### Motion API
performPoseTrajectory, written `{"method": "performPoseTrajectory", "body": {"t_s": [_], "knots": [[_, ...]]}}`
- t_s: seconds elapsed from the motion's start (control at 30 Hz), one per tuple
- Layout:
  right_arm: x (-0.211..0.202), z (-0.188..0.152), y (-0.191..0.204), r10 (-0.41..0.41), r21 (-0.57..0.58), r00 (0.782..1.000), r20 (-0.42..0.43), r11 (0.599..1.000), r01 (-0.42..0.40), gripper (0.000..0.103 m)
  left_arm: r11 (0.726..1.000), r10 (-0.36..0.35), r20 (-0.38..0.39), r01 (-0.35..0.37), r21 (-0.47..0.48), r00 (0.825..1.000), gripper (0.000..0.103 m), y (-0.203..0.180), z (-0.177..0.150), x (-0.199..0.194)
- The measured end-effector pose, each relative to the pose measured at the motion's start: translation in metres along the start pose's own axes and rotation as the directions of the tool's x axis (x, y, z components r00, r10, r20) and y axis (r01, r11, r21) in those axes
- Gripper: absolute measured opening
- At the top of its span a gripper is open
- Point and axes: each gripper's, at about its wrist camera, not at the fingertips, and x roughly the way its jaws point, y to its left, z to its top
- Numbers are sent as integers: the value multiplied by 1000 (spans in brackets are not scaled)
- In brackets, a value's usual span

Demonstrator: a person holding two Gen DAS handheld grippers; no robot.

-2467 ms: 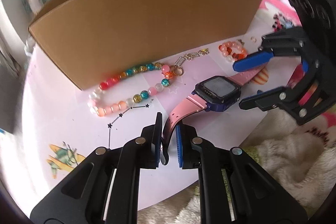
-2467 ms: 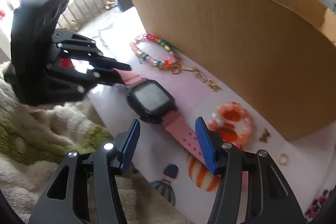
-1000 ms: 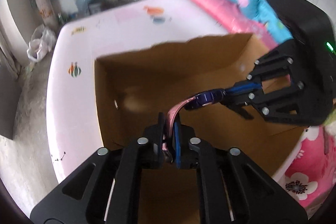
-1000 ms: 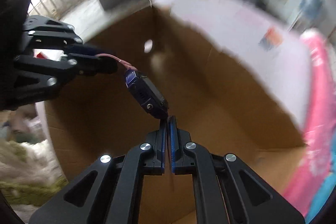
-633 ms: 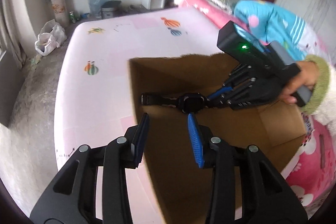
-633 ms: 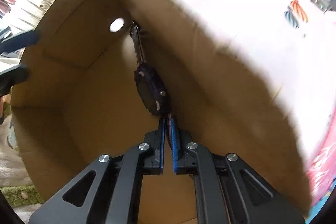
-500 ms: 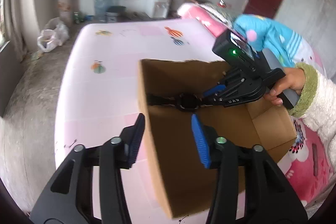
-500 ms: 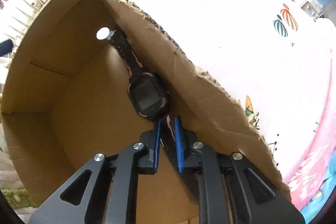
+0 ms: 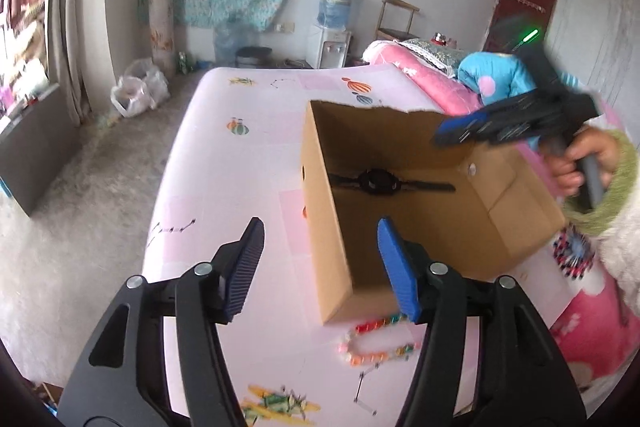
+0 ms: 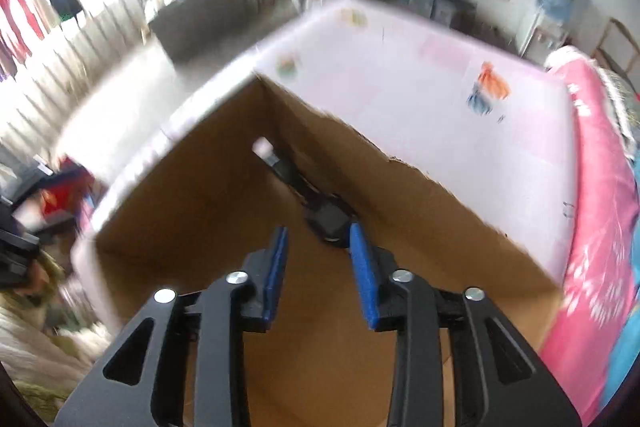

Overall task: Organize jewelry
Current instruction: 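Open the right tool to drop the watch in the box, withdraw, then reach the right tool to the multicolour bead bracelet and grasp it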

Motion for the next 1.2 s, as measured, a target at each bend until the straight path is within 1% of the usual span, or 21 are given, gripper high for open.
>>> {"method": "performPoseTrajectory", "body": {"t_s": [0.03, 0.07, 0.1, 0.13, 0.17, 0.23, 0.27, 0.37, 0.47, 0.53, 0.57, 0.6, 0.63, 0.7, 0.83, 0.87, 1.03, 1.2], "knots": [[-17, -4, 8, 16, 18, 999, 52, 1000, -17, 42, 1000, 1, -4, -1, 8, 1000, 58, -3, -9, -4], [-39, -22, 17, 35, 54, 991, 126, 998, -42, 42, 1000, -1, -11, 2, 9, 1000, 58, -5, -16, -6], [-46, -23, 23, 43, 73, 987, 154, 996, -55, 42, 1000, -5, -19, 5, 6, 1000, 58, -6, -19, -7], [-60, -42, 32, 53, 102, 979, 198, 992, -74, 42, 1000, -6, -33, 6, -1, 999, 58, -8, -27, -6], [-66, -52, 22, 61, 125, 972, 226, 988, -91, 42, 1000, -5, -45, 5, -5, 999, 58, -9, -33, -6], [-77, -86, 26, 94, 175, 960, 263, 974, -144, 42, 1000, 5, -78, -6, -14, 997, 58, -11, -47, -2], [-77, -91, 25, 92, 194, 958, 273, 970, -149, 42, 1000, 1, -92, -3, -23, 996, 58, -12, -53, -1], [-65, -134, 47, 83, 256, 955, 285, 953, -159, 42, 999, -12, -120, 7, -44, 993, 58, -15, -69, 5], [-51, -168, 56, 54, 319, 962, 269, 937, -141, 42, 998, -6, -155, -2, -55, 988, 58, -21, -81, 16], [-38, -186, 62, 34, 370, 973, 227, 922, -118, 42, 997, 11, -179, -24, -67, 984, 57, -22, -85, 27], [-33, -191, 62, 26, 381, 977, 211, 918, -107, 42, 997, 15, -189, -30, -78, 982, 54, -22, -85, 32], [-21, -193, 66, 19, 389, 984, 178, 917, -88, 41, 996, 20, -199, -38, -85, 980, 51, -21, -85, 37], [-14, -191, 69, 16, 387, 988, 154, 919, -75, 41, 994, 37, -213, -57, -89, 976, 46, -21, -85, 43], [-2, -183, 66, 25, 372, 992, 122, 925, -69, 41, 993, 69, -235, -89, -77, 970, 40, -22, -85, 53], [0, -180, 70, 30, 340, 993, 111, 938, -66, 41, 989, 125, -300, -141, -33, 946, 23, -26, -91, 70], [0, -179, 70, 27, 333, 993, 112, 941, -63, 41, 989, 129, -305, -146, -33, 944, 20, -26, -93, 71], [1, -174, 76, 43, 309, 992, 116, 948, -77, 41, 986, 143, -312, -162, -37, 939, 17, -14, -96, 60], [9, -168, 90, 88, 271, 990, 108, 956, -114, 35, 989, 111, -315, -135, -53, 942, 17, 2, -100, 50]]}}
